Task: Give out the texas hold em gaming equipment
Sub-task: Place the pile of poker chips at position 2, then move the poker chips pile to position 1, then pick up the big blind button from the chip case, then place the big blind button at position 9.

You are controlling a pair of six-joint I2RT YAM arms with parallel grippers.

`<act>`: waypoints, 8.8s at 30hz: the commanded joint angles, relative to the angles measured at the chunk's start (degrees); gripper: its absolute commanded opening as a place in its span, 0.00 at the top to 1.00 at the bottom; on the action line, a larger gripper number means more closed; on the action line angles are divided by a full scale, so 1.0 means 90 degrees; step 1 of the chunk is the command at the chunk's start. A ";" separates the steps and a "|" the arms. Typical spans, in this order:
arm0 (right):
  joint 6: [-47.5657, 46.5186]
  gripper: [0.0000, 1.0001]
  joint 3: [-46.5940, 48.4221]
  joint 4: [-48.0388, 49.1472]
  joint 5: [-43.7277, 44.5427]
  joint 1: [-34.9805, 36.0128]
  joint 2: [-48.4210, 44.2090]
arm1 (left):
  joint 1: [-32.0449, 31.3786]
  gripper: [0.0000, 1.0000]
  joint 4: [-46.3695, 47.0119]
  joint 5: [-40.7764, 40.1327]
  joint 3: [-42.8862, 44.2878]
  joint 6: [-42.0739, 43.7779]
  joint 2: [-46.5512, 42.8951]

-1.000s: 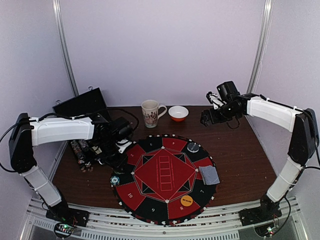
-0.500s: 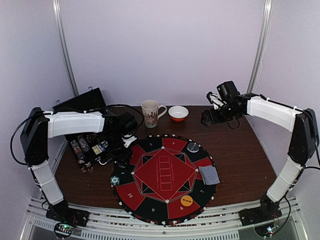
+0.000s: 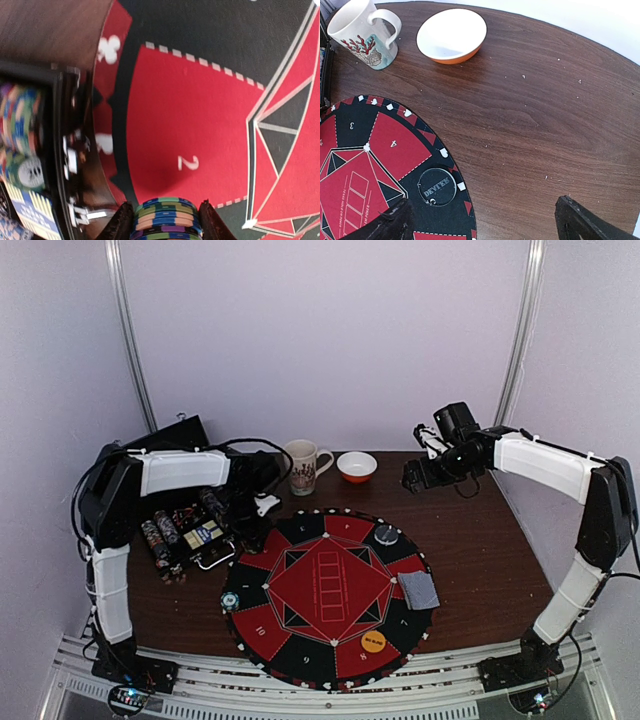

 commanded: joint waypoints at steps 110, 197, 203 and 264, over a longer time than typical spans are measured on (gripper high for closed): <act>-0.0026 0.00 -0.0243 -0.0194 -0.0213 0.0180 -0.0861 | -0.0192 1.00 -0.0049 0.0704 -0.2461 -0.0335 -0.1095; 0.1292 0.82 -0.0911 -0.2005 -0.0479 0.3414 -0.0311 | -0.0219 0.28 0.0425 0.0757 -0.1231 -0.0002 -0.2146; 0.1103 0.83 -0.0679 -0.2156 -0.0421 0.3358 -0.0228 | -0.0221 0.27 0.0461 0.0781 -0.1230 0.0006 -0.2260; 0.1646 0.28 -0.1433 -0.1628 0.0063 0.5152 0.1053 | -0.0823 0.25 0.0782 0.0796 -0.1646 0.0089 -0.2922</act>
